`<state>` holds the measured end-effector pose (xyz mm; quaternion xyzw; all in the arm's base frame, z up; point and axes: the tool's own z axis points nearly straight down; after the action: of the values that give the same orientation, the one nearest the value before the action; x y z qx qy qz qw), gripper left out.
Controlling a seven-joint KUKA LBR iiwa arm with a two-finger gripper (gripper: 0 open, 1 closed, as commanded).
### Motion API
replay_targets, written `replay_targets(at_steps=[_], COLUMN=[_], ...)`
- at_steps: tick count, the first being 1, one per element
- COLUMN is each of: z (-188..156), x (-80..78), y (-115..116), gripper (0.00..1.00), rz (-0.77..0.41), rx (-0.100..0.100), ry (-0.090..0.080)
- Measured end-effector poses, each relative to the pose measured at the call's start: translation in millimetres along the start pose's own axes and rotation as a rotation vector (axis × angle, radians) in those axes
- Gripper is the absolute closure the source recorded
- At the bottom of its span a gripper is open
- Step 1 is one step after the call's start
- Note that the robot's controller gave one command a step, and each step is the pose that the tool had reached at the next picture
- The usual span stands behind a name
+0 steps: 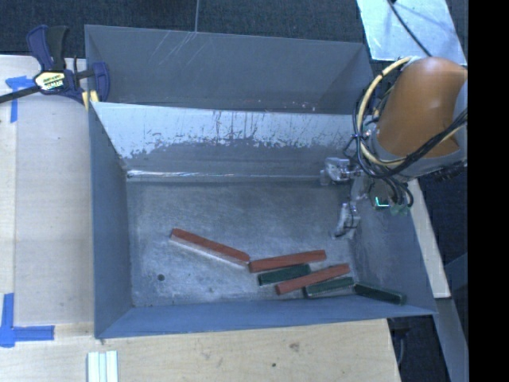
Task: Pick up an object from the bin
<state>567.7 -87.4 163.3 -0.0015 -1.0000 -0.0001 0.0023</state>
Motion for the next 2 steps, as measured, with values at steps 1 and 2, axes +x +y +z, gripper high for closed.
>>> replay_targets(at_steps=[1,2], z=[96.0,92.3], x=[48.6,62.1], y=[9.3,14.7], gripper=[0.0,0.0], rz=[-0.093,-0.083], rx=[0.001,0.002], ry=[-0.001,-0.011])
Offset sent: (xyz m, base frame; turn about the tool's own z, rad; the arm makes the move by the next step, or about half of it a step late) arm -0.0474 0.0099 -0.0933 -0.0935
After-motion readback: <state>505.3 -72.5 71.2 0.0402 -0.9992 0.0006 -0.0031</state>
